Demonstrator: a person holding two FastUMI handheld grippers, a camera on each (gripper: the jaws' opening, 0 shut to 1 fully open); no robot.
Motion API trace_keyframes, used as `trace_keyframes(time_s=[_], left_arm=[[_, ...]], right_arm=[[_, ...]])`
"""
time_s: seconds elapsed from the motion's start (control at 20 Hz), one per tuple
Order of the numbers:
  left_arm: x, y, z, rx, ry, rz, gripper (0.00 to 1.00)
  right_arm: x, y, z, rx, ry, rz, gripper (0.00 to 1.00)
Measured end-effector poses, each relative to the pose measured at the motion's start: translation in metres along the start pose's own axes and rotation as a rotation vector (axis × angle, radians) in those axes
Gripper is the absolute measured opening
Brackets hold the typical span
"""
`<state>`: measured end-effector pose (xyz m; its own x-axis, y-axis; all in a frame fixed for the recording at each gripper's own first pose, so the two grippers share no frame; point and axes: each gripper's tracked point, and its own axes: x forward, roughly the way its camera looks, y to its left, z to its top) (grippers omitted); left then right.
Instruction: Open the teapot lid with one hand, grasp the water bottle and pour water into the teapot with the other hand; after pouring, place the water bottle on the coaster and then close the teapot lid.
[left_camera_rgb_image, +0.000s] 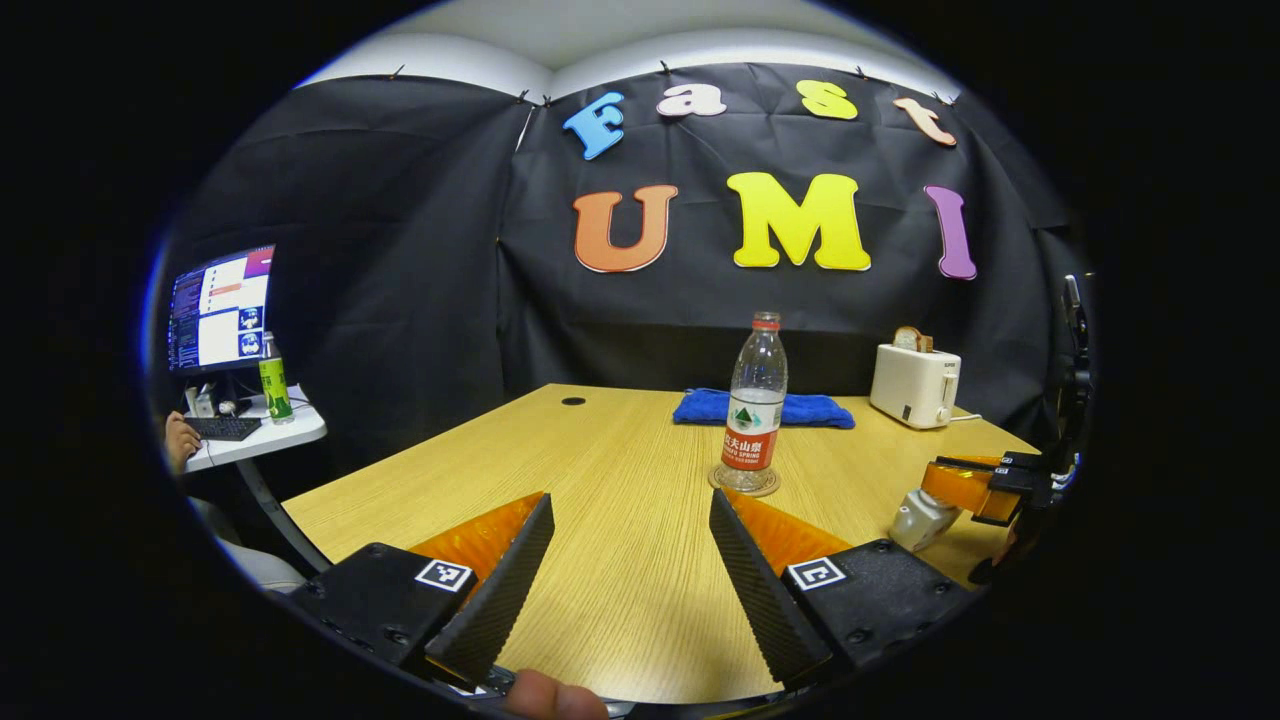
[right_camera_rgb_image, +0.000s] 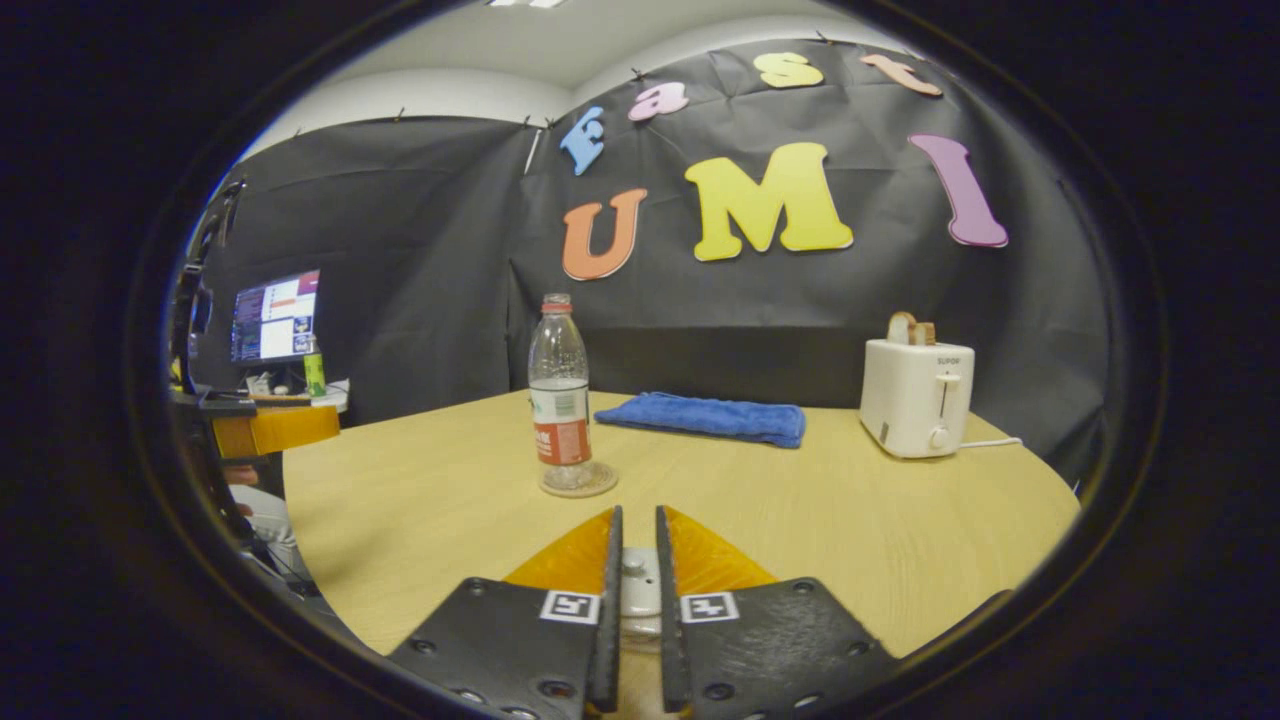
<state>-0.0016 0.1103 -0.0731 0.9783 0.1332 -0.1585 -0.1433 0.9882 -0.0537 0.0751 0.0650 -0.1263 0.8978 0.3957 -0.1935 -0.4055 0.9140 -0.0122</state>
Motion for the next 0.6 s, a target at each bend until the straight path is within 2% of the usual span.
trace_keyframes(time_s=[0.05, 0.1, 0.15, 0.2, 0.3, 0.45, 0.5, 0.6], left_arm=[[-0.002, -0.008, 0.006, -0.003, -0.012, -0.006, 0.98], [-0.002, -0.014, 0.013, -0.007, -0.027, -0.010, 0.98], [-0.004, -0.019, 0.021, -0.012, -0.045, -0.011, 0.98], [-0.003, -0.025, 0.028, -0.018, -0.061, -0.010, 0.98], [-0.004, -0.042, 0.045, -0.022, -0.107, -0.025, 0.98], [-0.005, -0.080, 0.066, -0.047, -0.147, -0.087, 0.98], [-0.006, -0.090, 0.072, -0.046, -0.159, -0.102, 0.98], [-0.009, -0.112, 0.081, -0.042, -0.179, -0.151, 0.98]], right_arm=[[-0.003, -0.002, 0.007, 0.006, -0.016, -0.007, 0.27], [-0.008, -0.006, 0.013, 0.010, -0.032, -0.024, 0.53], [-0.013, -0.012, 0.021, 0.013, -0.049, -0.045, 0.64], [-0.018, -0.017, 0.029, 0.017, -0.068, -0.070, 0.81], [-0.033, -0.032, 0.044, 0.020, -0.095, -0.136, 0.89], [-0.069, -0.054, 0.074, -0.004, -0.159, -0.232, 0.96], [-0.082, -0.061, 0.085, -0.018, -0.185, -0.269, 0.93], [-0.107, -0.073, 0.107, -0.038, -0.233, -0.334, 0.96]])
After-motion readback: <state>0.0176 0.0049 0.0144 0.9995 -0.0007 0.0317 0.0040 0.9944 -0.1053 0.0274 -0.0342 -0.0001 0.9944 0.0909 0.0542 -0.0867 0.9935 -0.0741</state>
